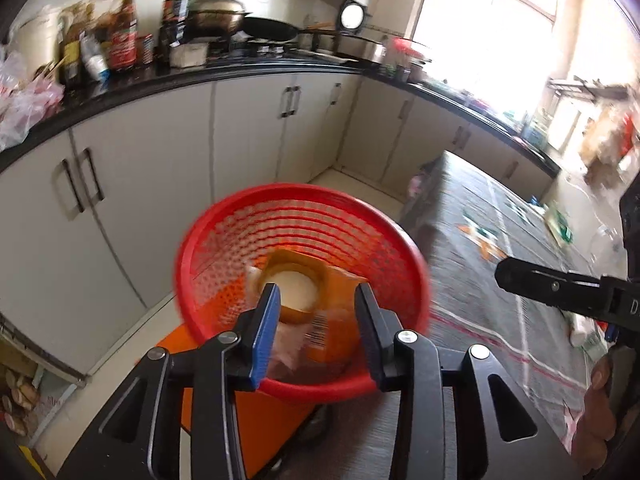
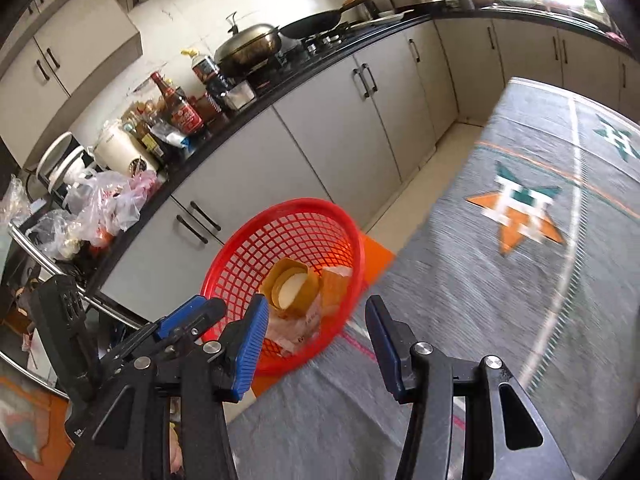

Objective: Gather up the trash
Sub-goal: 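Open both tools to drop the tape roll and orange box into the basket, then move both tools back over the table toward the white bottle and barcode box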

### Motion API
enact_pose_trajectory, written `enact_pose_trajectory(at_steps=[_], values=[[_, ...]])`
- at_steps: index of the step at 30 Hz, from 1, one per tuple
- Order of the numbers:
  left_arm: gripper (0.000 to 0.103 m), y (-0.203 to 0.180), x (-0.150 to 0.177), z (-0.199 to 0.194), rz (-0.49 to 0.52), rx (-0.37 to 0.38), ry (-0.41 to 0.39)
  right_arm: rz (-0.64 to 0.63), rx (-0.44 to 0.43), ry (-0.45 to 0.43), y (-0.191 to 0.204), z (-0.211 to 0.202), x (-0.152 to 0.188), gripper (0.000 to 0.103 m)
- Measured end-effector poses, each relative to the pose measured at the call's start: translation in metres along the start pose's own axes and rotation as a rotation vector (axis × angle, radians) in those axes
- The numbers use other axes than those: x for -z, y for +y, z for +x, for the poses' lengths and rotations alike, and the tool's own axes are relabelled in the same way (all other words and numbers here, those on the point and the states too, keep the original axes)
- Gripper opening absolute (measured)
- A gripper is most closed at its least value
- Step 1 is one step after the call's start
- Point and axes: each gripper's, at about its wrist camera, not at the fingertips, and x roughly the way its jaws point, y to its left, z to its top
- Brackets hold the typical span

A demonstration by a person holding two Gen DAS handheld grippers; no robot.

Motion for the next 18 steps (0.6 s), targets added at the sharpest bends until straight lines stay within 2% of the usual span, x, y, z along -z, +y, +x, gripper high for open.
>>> enact_pose_trajectory(at_steps=[7, 12, 18], values=[[0.039, -0.064, 0.019, 0.002, 0.112, 0.069, 0.042, 0.05, 0.016, -0.072, -0.037, -0.062, 0.028, 0.055], [0.04, -0.12, 0.041, 0.008, 0.208, 0.137, 0.095, 0.101, 0.061, -0.122, -0.08, -0.112, 0.043, 0.055], [0.04, -0.177, 0.062, 0.007, 0.327, 0.175, 0.129, 0.191, 0.211, -0.178, -0.17, -0.186, 0.062, 0.055]])
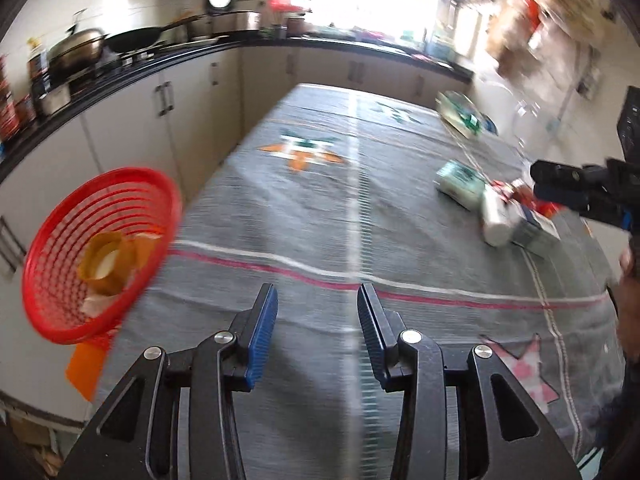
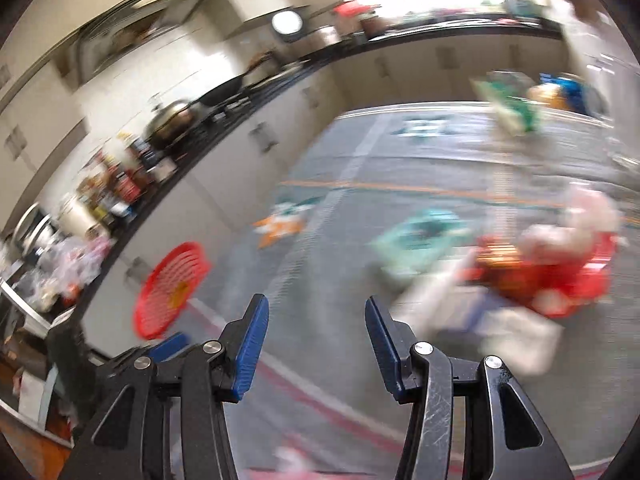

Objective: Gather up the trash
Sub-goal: 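Move both tools back over the table toward the white bottle and barcode box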

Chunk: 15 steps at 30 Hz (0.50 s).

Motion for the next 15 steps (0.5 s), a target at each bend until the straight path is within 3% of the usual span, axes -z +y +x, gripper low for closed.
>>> enact_pose_trajectory(at_steps=[5, 8, 12, 15], values=[[0.041, -0.034, -0.009, 0.007, 0.037, 0.055, 0.034, 0.069, 0.08, 0.006, -0.073, -0.014, -0.01, 0.06], [0.041, -0.051, -0.016, 0.007, 0.066, 0.07, 0.044, 0.148, 0.022, 0.038, -0.103, -0.006, -0.007, 0.06], [0.046, -0.065, -0.027, 0.008, 0.104, 0.087, 0.053, 0.149, -0.036, 0.104, -0.106, 0.006, 0.0, 0.06], [0.048, -0.072, -0.034, 0.011, 0.124, 0.087, 0.066, 0.012, -0.033, 0.15, -0.082, 0.007, 0.005, 0.07]])
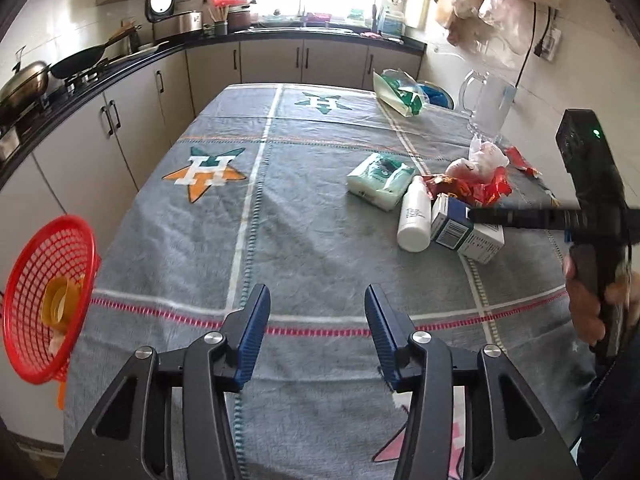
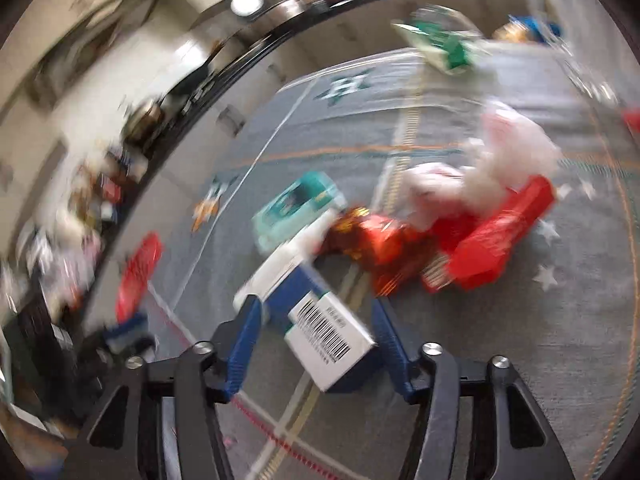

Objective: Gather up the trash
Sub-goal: 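Move both tools back over the table toward the white bottle and barcode box, then grasp the white bottle with the left tool while the right tool grasps the white-and-blue box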

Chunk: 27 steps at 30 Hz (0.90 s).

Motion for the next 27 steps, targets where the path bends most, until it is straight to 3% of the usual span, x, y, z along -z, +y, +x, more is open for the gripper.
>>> enact_pose_trajectory(at_steps=[4, 5, 6, 7, 12, 16, 20, 23, 27], values=[[0.049, -0.008, -0.013, 0.009, 0.022, 0.014, 0.028, -0.167, 0.142, 0.017, 0.031, 0.012, 0.01, 0.07], [0.05, -0.011, -0.016, 0.011, 0.025, 0.019, 0.035, -0.184, 0.18, 0.007, 0.035, 0.014, 0.011, 0.064], [0.05, -0.015, -0.022, 0.015, 0.031, 0.029, 0.043, -0.198, 0.193, 0.009, 0.034, 0.015, 0.013, 0.045], [0.053, -0.018, -0.025, 0.017, 0.035, 0.034, 0.045, -0.201, 0.185, 0.019, 0.031, 0.015, 0.013, 0.04], [0.055, -0.043, -0.046, 0.038, 0.087, 0.068, 0.074, -0.149, 0.147, -0.058, 0.019, -0.007, 0.011, 0.039], [0.055, -0.064, -0.061, 0.065, 0.132, 0.094, 0.134, -0.013, 0.106, -0.172, -0.004, -0.035, 0.001, 0.04], [0.054, -0.078, -0.071, 0.089, 0.158, 0.089, 0.172, 0.094, 0.077, -0.206, -0.02, -0.045, 0.003, 0.04], [0.042, -0.088, -0.075, 0.103, 0.184, 0.088, 0.197, 0.137, 0.063, -0.221, -0.028, -0.05, 0.003, 0.04], [0.037, -0.097, -0.073, 0.12, 0.197, 0.072, 0.224, 0.152, 0.045, -0.238, -0.03, -0.055, 0.003, 0.04]])
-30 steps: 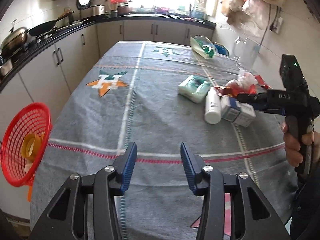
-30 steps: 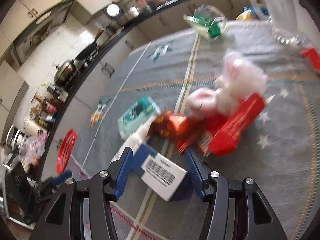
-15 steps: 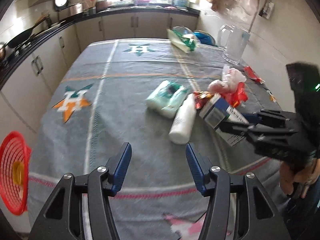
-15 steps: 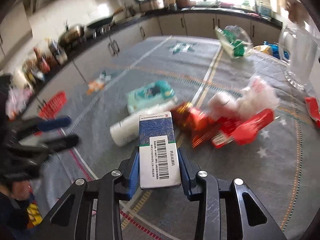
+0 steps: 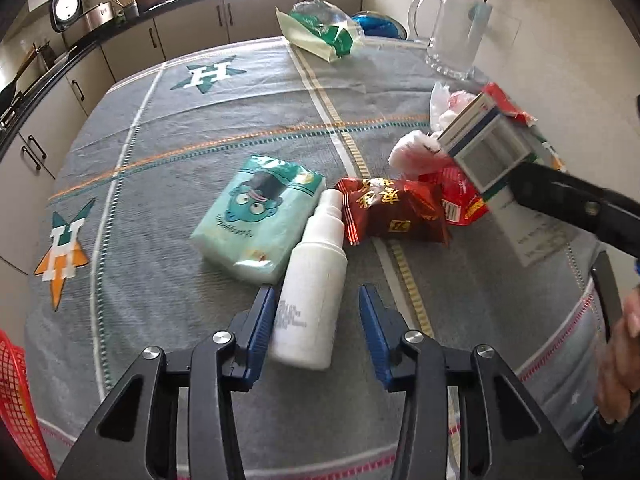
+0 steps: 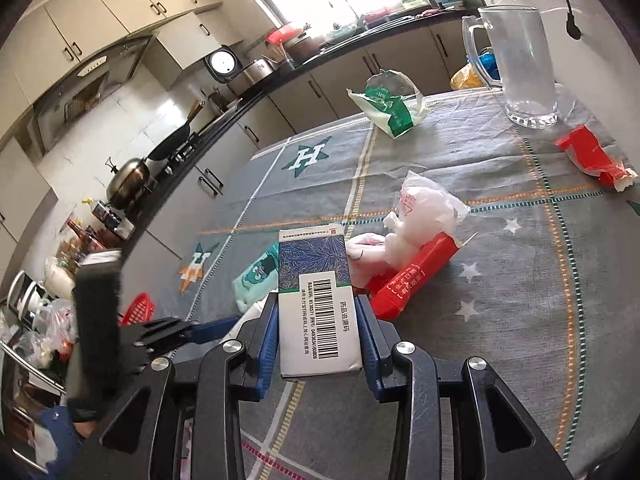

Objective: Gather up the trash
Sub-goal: 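Grasp the white bottle with the left tool while the right tool grasps the white-and-blue box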

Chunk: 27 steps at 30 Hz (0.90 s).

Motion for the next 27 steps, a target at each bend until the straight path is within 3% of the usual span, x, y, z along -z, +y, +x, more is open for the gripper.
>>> enact_pose_trajectory(at_steps=[2, 6, 12, 16, 22, 27], values=[[0.03, -0.001, 0.0, 0.002, -0.004, -0.011, -0.016, -0.005, -0.002, -0.001, 0.002, 0.0, -0.001, 0.04], [0.029, -0.001, 0.011, -0.004, -0.011, -0.015, -0.054, -0.017, -0.007, 0.004, 0.005, 0.002, 0.0, 0.04], [0.029, 0.009, 0.055, -0.039, -0.053, 0.002, -0.166, -0.086, -0.013, 0.023, 0.019, 0.012, 0.005, 0.04], [0.029, 0.026, 0.076, -0.053, -0.119, -0.048, -0.231, -0.158, -0.013, 0.036, 0.036, 0.022, 0.014, 0.04], [0.029, 0.048, 0.081, -0.066, -0.221, -0.11, -0.351, -0.228, -0.022, 0.042, 0.053, 0.033, 0.025, 0.04], [0.029, 0.054, 0.082, -0.065, -0.255, -0.117, -0.376, -0.246, -0.012, 0.038, 0.054, 0.037, 0.027, 0.04]])
